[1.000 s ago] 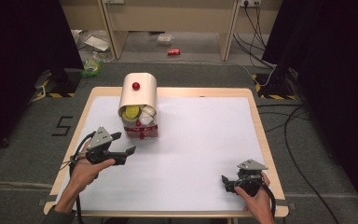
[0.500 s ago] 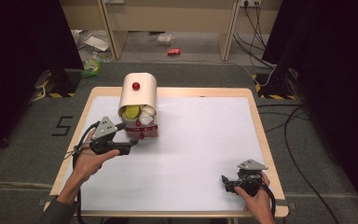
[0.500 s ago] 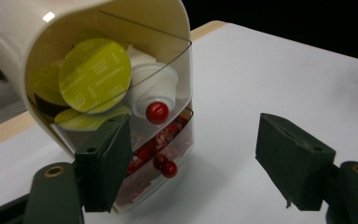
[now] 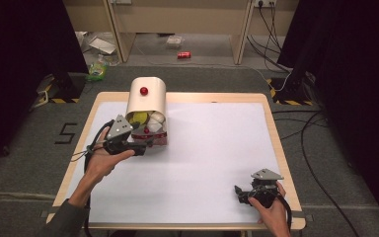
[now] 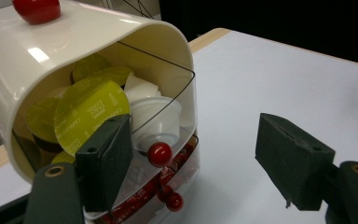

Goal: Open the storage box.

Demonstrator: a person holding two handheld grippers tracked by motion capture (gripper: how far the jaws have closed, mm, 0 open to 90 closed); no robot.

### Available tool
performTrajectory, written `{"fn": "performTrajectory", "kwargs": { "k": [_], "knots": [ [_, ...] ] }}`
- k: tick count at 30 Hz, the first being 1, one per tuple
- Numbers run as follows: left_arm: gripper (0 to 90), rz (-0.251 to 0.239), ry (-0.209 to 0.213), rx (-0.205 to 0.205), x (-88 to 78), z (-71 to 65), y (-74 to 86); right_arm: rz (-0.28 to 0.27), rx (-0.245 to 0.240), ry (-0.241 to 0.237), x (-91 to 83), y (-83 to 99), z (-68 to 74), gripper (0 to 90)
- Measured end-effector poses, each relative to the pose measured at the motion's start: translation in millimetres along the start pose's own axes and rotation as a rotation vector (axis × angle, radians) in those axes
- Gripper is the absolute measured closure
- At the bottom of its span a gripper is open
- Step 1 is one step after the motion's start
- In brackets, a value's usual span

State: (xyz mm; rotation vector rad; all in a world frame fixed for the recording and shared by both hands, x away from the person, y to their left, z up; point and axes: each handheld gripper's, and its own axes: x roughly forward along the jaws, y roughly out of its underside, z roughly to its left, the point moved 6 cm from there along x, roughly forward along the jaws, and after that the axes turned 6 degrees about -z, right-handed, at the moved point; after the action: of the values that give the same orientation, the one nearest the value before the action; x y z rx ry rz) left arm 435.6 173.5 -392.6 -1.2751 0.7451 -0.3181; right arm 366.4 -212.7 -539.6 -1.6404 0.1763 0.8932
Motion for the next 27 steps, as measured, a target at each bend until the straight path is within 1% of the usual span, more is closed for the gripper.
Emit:
{"fn": "performTrajectory", "kwargs": {
  "k": [2, 4, 5, 6, 7, 9, 10, 11, 12, 20, 24, 27],
  "knots": [
    [27.4, 0.002, 0.003, 0.011, 4.8, -0.4, -2.0, -0.001, 0.000, -0.001, 0.1, 0.0, 0.0, 5.4],
    [27.5, 0.002, 0.002, 0.013, 6.0, -0.6, -2.6, 0.000, 0.002, 0.000, -0.1, 0.1, 0.2, 5.4],
    [27.5, -0.003, -0.001, 0.027, 7.9, 0.0, -4.3, -0.001, 0.000, -0.001, 0.1, 0.0, -0.1, 5.4],
    [27.5, -0.005, -0.001, 0.030, 8.8, 0.3, -5.1, -0.001, 0.000, -0.001, 0.1, 0.0, -0.1, 5.4],
    [27.6, -0.002, 0.003, 0.017, 10.7, 0.2, -5.9, 0.000, 0.001, -0.001, -0.1, 0.0, 0.1, 5.4],
    [27.6, 0.000, 0.001, 0.017, 12.0, 0.6, -6.0, 0.001, 0.002, 0.000, -0.1, 0.1, 0.2, 5.4],
    [27.6, -0.002, -0.004, 0.032, 13.3, 2.3, -6.7, -0.001, 0.002, 0.000, 0.0, 0.0, 0.2, 5.4],
    [27.7, 0.001, -0.006, 0.029, 14.7, 3.4, -6.5, -0.001, 0.000, -0.001, 0.1, 0.0, 0.0, 5.4],
    [27.8, 0.007, -0.004, 0.016, 15.7, 3.7, -5.8, -0.001, 0.000, -0.001, 0.1, 0.0, 0.0, 5.4],
    [28.6, 0.034, -0.010, -0.005, 23.5, 10.8, -0.8, -0.001, 0.001, -0.001, 0.0, 0.0, 0.1, 5.4],
    [29.4, 0.035, -0.015, -0.018, 26.0, 13.4, 1.4, -0.001, 0.001, 0.000, 0.0, 0.0, 0.1, 5.4],
    [30.2, 0.032, -0.022, -0.021, 25.7, 13.8, 1.7, -0.001, 0.001, -0.001, 0.1, 0.0, 0.1, 5.4]
  ]
}}
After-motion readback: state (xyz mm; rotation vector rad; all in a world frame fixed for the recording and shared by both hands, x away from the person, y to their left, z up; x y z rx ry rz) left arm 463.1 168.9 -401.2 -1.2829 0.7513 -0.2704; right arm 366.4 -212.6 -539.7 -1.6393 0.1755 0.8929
